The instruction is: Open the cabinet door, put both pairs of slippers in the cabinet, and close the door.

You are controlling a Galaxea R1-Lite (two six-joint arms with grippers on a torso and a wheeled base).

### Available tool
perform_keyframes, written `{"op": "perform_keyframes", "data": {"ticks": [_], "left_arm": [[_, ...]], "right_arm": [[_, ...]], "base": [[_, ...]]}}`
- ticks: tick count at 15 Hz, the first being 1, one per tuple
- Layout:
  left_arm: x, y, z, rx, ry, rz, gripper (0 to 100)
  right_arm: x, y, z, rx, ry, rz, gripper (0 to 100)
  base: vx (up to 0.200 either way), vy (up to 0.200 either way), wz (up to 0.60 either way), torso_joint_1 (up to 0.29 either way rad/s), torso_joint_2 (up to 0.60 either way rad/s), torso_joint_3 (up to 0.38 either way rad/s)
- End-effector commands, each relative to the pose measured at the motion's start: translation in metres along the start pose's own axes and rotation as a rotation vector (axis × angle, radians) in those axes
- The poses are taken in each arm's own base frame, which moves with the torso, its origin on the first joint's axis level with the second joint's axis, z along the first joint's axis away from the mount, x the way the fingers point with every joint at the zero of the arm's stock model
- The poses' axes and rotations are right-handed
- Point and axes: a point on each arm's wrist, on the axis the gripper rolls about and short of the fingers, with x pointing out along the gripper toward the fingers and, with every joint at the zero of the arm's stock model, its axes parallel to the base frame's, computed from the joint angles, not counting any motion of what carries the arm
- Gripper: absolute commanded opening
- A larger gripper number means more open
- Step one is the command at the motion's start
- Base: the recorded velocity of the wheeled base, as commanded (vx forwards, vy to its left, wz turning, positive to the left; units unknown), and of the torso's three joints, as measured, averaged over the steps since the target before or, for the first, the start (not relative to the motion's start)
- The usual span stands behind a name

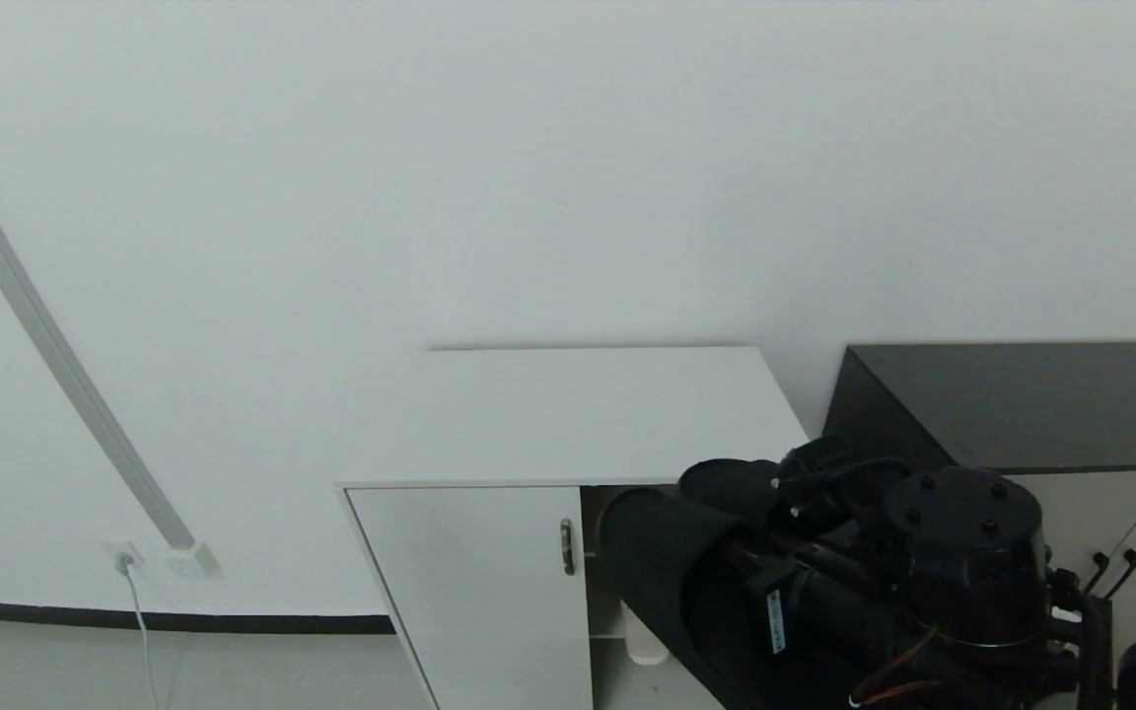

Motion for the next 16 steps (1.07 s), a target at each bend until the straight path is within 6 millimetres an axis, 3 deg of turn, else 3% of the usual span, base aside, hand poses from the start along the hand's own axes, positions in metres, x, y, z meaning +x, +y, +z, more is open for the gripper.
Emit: {"op": "perform_keyframes", "data": {"ticks": [1, 7, 16], "left_arm": [[0.0001, 0.0, 0.0001, 0.0, 0.001, 0.001, 0], [0.0, 0.0, 0.0, 0.0, -0.001, 0.001, 0], [0.0001, 0.0, 0.0001, -0.002, 0.001, 0.001, 0]], "right_arm": [[0.001, 0.0003, -0.0014, -0.002, 0.005, -0.001, 0], [-0.0001, 0.0029, -0.0026, -0.007, 0.009, 0.009, 0], [-0.0047, 0.0065, -0.0088, -0.02, 0.008, 0.026, 0]], "base": [[0.0, 0.0, 0.0, 0.0, 0.0, 0.0], [0.0, 0.0, 0.0, -0.013, 0.03, 0.019], [0.0, 0.0, 0.0, -0.161, 0.38, 0.209]]}}
